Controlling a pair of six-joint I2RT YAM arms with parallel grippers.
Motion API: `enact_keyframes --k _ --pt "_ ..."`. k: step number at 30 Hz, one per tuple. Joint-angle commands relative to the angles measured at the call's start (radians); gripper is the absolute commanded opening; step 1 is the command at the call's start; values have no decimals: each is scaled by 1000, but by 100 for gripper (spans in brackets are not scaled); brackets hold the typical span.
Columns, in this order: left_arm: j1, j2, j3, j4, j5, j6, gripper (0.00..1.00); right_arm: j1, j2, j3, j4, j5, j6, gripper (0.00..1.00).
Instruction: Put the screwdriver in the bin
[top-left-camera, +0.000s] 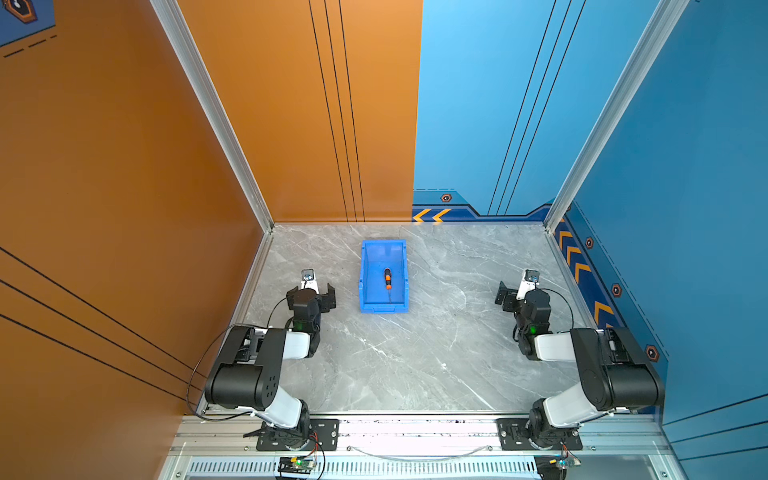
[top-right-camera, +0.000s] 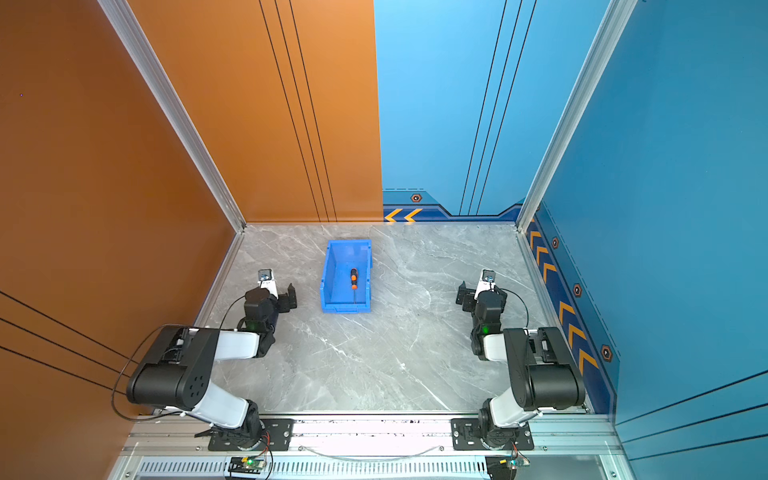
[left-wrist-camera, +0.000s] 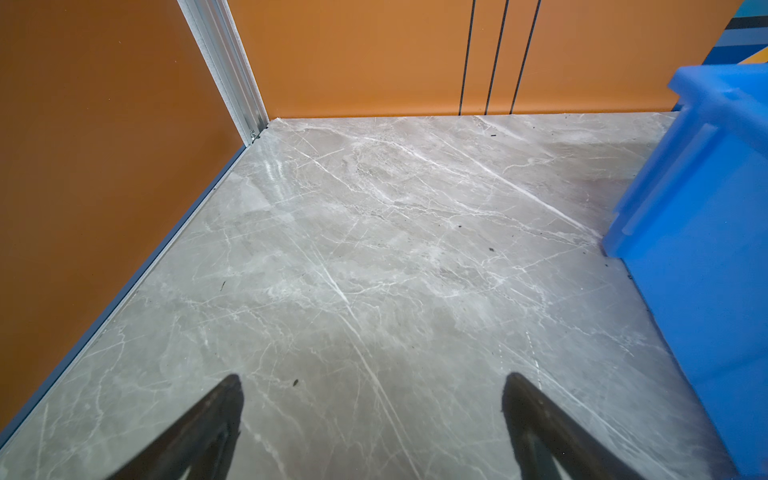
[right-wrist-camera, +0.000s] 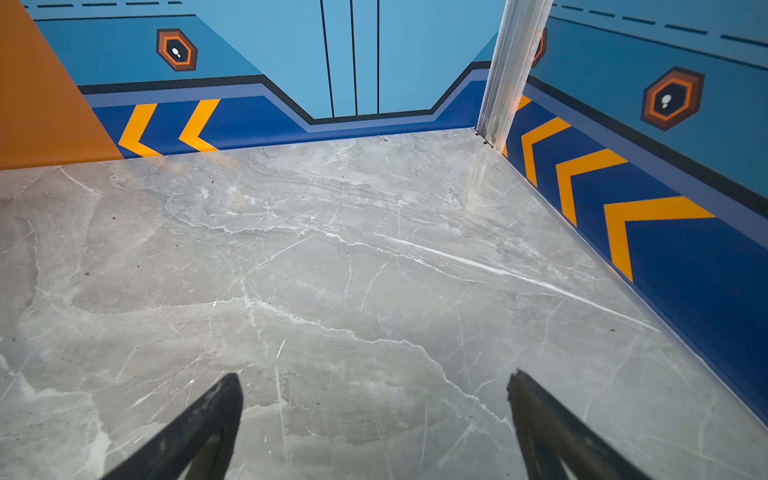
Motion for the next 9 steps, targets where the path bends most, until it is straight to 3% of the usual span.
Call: enact_keyframes --k 1,9 --pt "5 11 -14 26 24 19 98 13 5 15 -35 32 4 100" --pt "8 14 -12 26 33 19 98 13 5 15 -35 32 5 100"
